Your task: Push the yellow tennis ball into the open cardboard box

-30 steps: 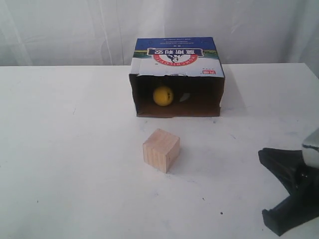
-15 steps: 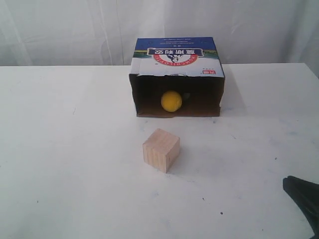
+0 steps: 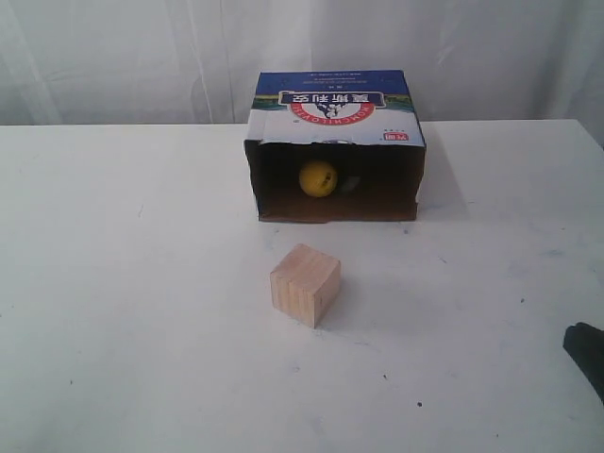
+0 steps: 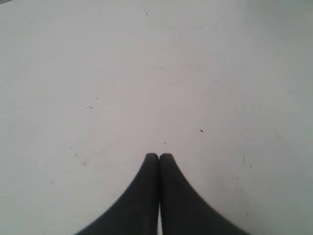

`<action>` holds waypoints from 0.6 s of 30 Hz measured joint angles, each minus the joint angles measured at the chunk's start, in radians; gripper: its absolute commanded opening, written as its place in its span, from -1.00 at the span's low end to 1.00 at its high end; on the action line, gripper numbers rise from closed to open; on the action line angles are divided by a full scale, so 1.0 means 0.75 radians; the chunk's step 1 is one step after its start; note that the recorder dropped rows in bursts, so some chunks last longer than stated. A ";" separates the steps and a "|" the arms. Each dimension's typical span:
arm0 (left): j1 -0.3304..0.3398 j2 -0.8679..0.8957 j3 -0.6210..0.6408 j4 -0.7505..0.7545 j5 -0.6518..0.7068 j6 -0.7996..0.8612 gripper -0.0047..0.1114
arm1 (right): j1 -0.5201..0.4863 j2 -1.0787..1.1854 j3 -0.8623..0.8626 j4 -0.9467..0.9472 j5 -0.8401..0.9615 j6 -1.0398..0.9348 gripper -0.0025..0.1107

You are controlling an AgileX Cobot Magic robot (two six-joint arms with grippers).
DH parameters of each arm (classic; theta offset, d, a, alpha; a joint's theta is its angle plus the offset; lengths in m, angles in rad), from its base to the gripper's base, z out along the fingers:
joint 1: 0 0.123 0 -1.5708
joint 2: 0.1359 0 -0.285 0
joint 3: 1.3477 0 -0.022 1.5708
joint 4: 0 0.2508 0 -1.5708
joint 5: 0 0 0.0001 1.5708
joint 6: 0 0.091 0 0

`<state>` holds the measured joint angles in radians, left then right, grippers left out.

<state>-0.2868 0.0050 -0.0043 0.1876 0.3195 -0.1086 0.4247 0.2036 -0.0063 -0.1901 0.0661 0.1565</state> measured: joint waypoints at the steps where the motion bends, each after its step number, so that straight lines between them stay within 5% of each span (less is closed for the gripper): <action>1: 0.000 0.000 0.000 0.000 0.000 0.000 -0.92 | -0.002 -0.017 0.000 0.020 0.026 0.000 -0.96; 18: 0.000 0.000 0.000 0.000 0.000 0.000 -0.92 | -0.001 -0.129 0.002 0.162 0.291 0.003 -0.96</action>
<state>-0.2868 0.0050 -0.0043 0.1876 0.3195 -0.1086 0.4241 0.1069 -0.0048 -0.0689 0.2843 0.1584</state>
